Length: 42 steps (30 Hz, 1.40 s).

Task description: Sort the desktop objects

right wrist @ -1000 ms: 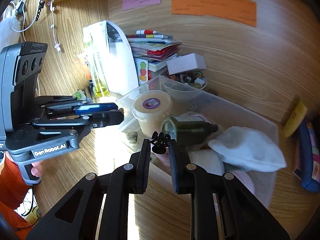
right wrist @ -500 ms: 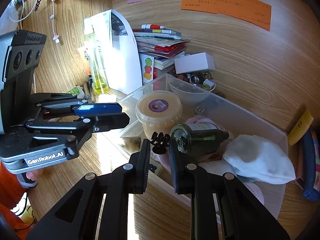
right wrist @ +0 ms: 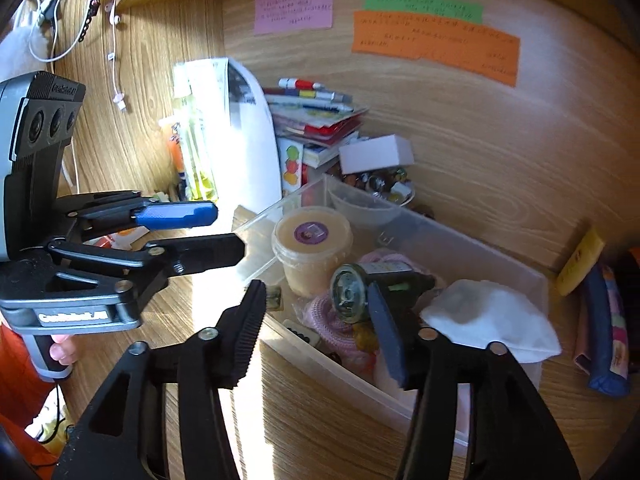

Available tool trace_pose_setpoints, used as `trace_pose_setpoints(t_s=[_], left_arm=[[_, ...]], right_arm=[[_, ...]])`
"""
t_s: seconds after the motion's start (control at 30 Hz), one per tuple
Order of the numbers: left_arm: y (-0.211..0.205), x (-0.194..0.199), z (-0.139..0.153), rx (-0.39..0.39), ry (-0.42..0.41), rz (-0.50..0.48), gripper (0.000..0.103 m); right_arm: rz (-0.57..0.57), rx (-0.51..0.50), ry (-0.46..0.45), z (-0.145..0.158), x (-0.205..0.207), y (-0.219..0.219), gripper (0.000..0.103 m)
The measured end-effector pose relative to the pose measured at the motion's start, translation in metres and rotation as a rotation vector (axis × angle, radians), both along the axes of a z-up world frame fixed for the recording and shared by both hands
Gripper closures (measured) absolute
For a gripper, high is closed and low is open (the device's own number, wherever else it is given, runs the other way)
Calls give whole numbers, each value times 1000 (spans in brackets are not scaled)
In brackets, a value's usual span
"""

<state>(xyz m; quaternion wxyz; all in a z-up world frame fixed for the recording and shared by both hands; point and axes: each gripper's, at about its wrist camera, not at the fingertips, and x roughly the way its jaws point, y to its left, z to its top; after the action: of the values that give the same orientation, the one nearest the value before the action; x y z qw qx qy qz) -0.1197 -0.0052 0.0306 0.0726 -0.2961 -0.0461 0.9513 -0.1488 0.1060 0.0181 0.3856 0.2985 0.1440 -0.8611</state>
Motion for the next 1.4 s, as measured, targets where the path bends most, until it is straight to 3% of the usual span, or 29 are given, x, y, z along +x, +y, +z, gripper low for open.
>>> trace_pose_setpoints(t_s=[0.2,0.37,0.73,1.03,1.4], left_arm=[[6,11,12,19,20,-4,26],[12,15,18,44,2,5,8],[32,39,25,-49,49,130,5],[52,55,26,-73,90,187,5],[79,62,21,-119,95,186,5]], right_arm=[[-63,-5,52,8,8,18,27],[-104,-6,69,14,15,35,18],[-166,-64,38,21,28,73,14],[-210,-109,68,28,45,99,6],[-219,-152,72,31,58,118,5]])
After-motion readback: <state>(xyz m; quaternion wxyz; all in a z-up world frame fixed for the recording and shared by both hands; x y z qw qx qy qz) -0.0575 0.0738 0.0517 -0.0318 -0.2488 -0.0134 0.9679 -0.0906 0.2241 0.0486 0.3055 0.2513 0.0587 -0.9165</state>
